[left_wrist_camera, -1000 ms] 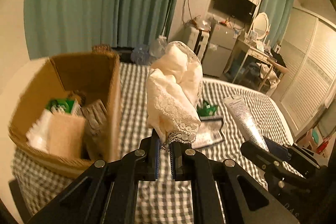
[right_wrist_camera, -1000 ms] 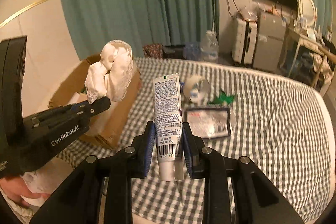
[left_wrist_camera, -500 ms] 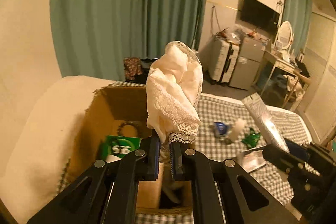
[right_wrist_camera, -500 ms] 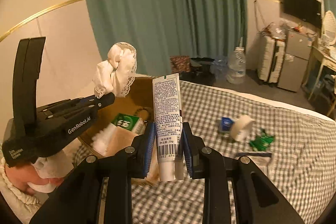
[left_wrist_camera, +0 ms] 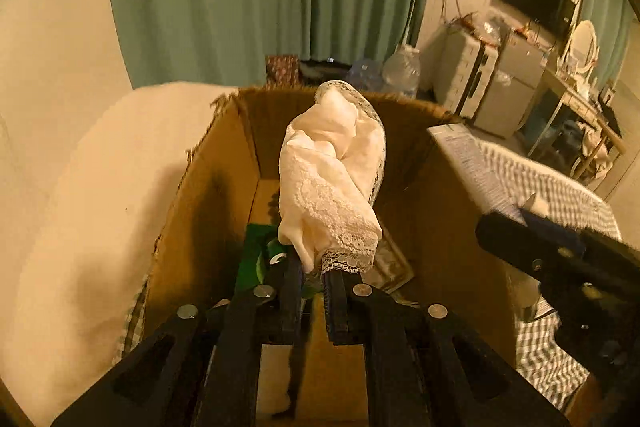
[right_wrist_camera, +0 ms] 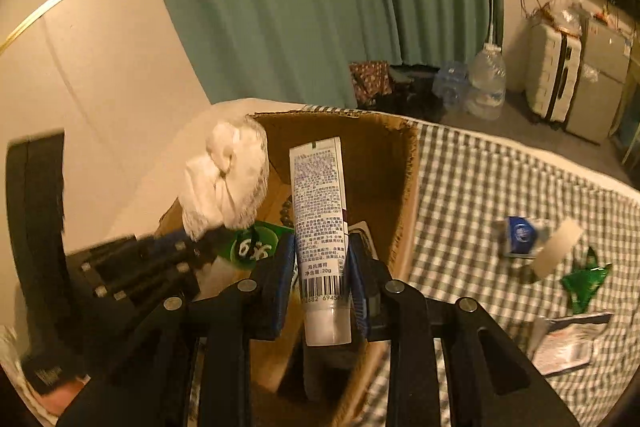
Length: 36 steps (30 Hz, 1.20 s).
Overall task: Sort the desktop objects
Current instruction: 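Carry the tissue and toothpaste tube to the box and release both, then grasp the tissue-paper packet with the left gripper while the right gripper grasps the green packet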
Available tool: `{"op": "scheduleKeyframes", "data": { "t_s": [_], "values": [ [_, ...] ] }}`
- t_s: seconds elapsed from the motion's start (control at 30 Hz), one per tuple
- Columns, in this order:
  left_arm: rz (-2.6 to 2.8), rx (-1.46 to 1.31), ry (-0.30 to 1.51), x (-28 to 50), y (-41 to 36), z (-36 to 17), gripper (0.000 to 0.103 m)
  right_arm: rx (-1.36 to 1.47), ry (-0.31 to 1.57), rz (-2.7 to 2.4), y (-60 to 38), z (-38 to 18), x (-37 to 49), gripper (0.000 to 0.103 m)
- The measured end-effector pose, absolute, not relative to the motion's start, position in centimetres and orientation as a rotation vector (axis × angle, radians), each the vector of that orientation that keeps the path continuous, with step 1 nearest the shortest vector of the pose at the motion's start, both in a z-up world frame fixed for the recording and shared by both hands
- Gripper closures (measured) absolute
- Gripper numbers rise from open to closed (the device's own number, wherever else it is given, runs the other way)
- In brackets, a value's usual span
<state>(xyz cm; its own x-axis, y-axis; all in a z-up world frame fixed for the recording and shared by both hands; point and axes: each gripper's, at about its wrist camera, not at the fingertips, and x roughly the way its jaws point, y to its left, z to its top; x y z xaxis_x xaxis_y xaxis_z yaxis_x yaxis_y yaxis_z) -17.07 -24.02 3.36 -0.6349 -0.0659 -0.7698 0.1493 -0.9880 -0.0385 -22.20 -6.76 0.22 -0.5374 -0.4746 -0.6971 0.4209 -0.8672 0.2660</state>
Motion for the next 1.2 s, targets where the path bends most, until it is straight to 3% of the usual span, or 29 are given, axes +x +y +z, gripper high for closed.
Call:
{"op": "scheduleKeyframes", "data": {
  "t_s": [0.03, 0.07, 0.13, 0.23, 0.5, 0.83, 1.07, 1.2],
  "values": [
    [-2.723, 1.298, 0.135, -17.2, -24.1, 3.0, 0.081, 1.101, -0.110, -2.395, -6.7, 0.3, -22.1, 0.038],
    [-2.714, 1.324, 0.118, -17.5, -24.0, 2.6, 0.055, 1.069, -0.122, -2.452, -6.0, 0.5, -21.9, 0.026],
    [-2.682, 1.347, 0.085, -17.6, -23.7, 2.3, 0.017, 1.001, -0.090, -2.514, -5.3, 1.0, -21.3, 0.026],
    [-2.687, 1.297, 0.060, -17.3, -23.3, 2.3, 0.014, 0.924, -0.032, -2.613, -3.4, 1.4, -20.4, 0.026],
    [-2.775, 1.287, 0.101, -15.7, -18.7, 5.6, 0.009, 0.900, -0.094, -2.772, 3.1, 3.5, -18.2, 0.023],
    [-2.988, 1.223, 0.015, -11.9, -6.6, 7.4, 0.001, 0.804, -0.151, -2.916, 14.2, 6.2, -12.9, 0.014],
    [-3.039, 1.287, -0.205, -12.1, 2.4, 2.6, 0.000, 0.992, -0.342, -3.007, 23.4, 2.1, -12.5, 0.014],
    [-3.022, 1.346, -0.421, -13.3, 6.6, -0.8, 0.000, 1.071, -0.449, -2.995, 26.3, -1.6, -13.1, 0.014]
  ]
}}
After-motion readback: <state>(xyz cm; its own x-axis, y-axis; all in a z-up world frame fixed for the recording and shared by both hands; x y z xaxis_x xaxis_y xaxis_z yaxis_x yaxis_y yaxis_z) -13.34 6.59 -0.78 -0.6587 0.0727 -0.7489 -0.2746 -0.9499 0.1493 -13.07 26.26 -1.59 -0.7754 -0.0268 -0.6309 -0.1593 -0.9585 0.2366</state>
